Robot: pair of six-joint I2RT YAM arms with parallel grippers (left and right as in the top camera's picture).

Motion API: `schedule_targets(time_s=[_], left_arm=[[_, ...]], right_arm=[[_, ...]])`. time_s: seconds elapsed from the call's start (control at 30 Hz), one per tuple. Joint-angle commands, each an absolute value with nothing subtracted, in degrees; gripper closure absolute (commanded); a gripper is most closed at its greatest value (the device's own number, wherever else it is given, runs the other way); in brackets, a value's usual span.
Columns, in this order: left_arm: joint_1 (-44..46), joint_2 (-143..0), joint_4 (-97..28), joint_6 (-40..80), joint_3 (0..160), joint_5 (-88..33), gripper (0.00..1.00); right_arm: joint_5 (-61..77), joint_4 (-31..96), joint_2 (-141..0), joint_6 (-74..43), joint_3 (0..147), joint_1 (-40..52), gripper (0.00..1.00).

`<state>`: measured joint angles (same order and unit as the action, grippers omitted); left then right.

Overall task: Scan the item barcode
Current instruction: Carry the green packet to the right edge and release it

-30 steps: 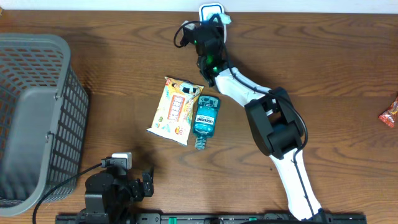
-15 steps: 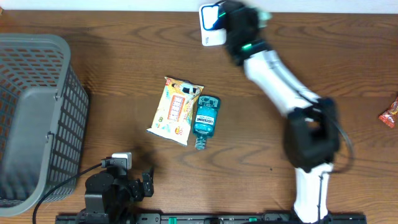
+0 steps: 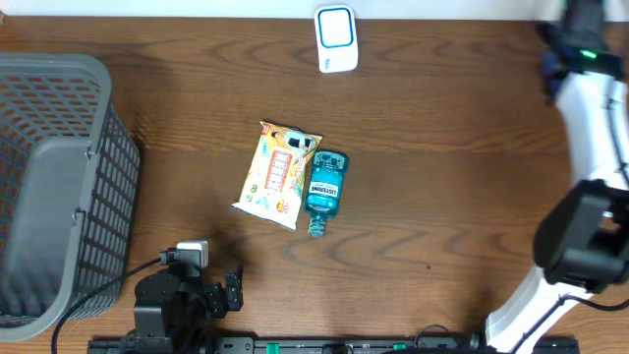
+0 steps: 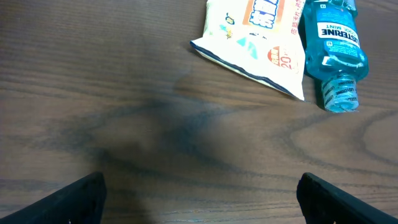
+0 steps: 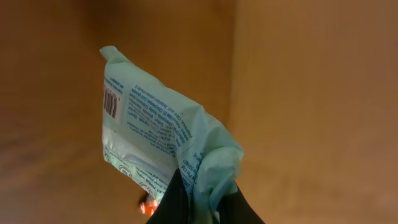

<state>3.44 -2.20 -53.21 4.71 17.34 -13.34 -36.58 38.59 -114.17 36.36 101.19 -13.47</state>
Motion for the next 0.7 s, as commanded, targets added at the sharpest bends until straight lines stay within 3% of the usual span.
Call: schedule_targets(time_s=[0.0, 0.2, 0.3, 0.37, 0.43, 0.47, 0.5, 0.53, 0.67], left_arm=[[3.57, -2.13, -54.87, 5.02, 16.73, -13.21, 0.02], [3.57, -2.13, -54.87, 5.02, 16.71, -13.21, 0.02], [3.57, -2.13, -54.87, 5.02, 16.71, -13.21, 0.02], [3.57, -2.13, -54.87, 5.02, 16.71, -13.21, 0.02], [3.57, -2.13, -54.87, 5.02, 16.71, -13.21, 0.02], [3.57, -2.13, -54.87, 5.02, 16.71, -13.21, 0.02], [3.57, -2.13, -54.87, 5.02, 16.71, -13.21, 0.02], [3.57, -2.13, -54.87, 5.02, 16.71, -13.21, 0.02], [3.57, -2.13, -54.87, 5.02, 16.71, -13.21, 0.02]], right_arm=[[-34.15, 38.44, -114.24, 28.73, 97.01, -20.60, 0.99], [-32.77, 34.48, -114.24, 22.31, 89.78, -30.04, 0.96], [-29.15, 33.65, -114.24, 20.47, 88.33, -32.12, 0.89], [-29.32, 32.91, -114.21, 19.90, 88.38, -32.51, 0.73], [-31.88, 32.25, -114.08, 19.84, 88.90, -32.47, 0.46], [-33.63, 32.03, -113.93, 19.22, 89.38, -32.25, 0.29], [-35.11, 31.88, -113.69, 18.41, 89.89, -32.01, 0.06], [-36.64, 31.86, -113.32, 17.58, 90.56, -31.66, 0.01], [-37.74, 30.92, -110.02, 17.30, 92.55, -29.41, 0.01]])
